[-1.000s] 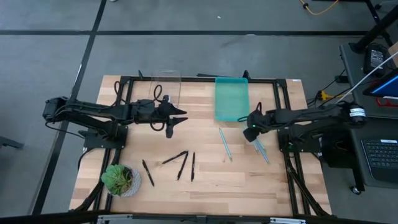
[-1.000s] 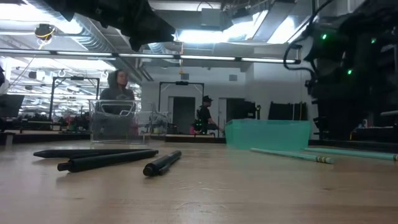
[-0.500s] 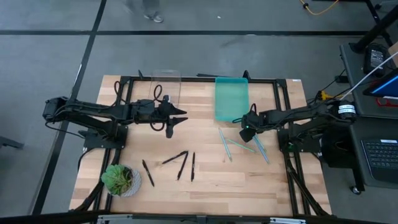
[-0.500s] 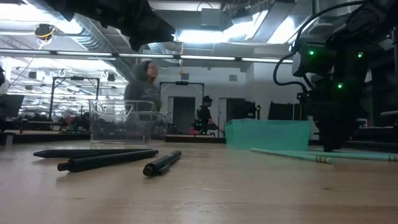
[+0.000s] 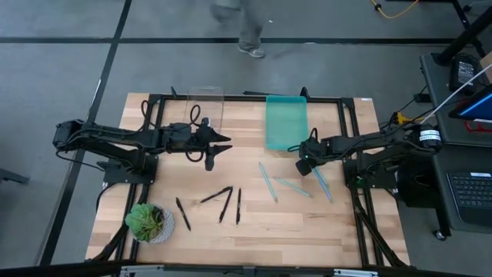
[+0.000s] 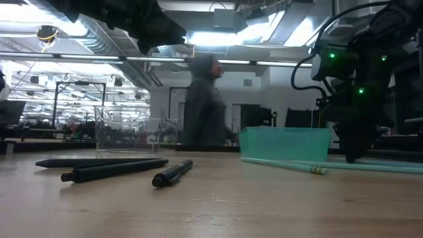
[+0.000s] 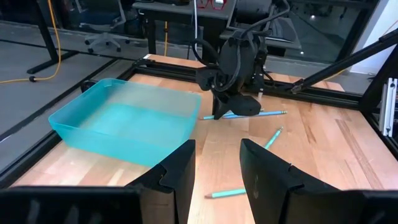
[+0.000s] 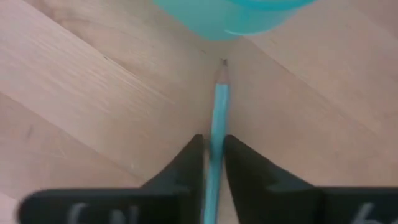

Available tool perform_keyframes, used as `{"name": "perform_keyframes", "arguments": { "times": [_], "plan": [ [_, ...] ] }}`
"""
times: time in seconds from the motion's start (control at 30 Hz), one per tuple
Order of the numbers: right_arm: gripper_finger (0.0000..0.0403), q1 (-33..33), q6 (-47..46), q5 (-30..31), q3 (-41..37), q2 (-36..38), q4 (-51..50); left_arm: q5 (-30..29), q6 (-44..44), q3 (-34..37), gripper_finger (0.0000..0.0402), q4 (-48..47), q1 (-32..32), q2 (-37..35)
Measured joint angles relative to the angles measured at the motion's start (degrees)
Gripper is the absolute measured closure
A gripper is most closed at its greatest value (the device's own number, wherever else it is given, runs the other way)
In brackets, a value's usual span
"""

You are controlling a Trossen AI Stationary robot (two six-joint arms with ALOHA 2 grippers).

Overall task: Sort pens & pencils
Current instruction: Put the blue pencil into the blue bin

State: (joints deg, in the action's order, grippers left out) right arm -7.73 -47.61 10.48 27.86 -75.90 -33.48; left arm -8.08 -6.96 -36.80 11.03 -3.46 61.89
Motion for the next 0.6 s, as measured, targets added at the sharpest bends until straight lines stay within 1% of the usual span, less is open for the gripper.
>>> {"name": "perform_keyframes", "arguments": {
  "times": [0.07,0.13,0.4,0.53,0.6],
  "plan": [
    [0.0378,0.0,0.4,-0.1,0.0,0.0,-0.1,0.0,0.0,0.0,0.0281,0.0,0.0,0.0],
    [0.0388,0.0,1.3,-0.5,0.0,0.0,-0.3,0.0,0.0,0.0,0.0281,0.0,0.0,0.0],
    [0.039,0.0,0.1,-1.8,-0.1,1.4,-2.0,0.0,0.0,0.0,0.0281,0.0,0.0,0.0],
    [0.0392,0.0,0.1,-3.3,1.5,3.5,-7.7,0.0,0.0,0.0,0.0281,0.0,0.0,0.0],
    [0.0401,0.0,0.1,-3.1,2.7,4.6,-10.1,0.0,0.0,0.0,0.0281,0.0,0.0,0.0]
  ]
}}
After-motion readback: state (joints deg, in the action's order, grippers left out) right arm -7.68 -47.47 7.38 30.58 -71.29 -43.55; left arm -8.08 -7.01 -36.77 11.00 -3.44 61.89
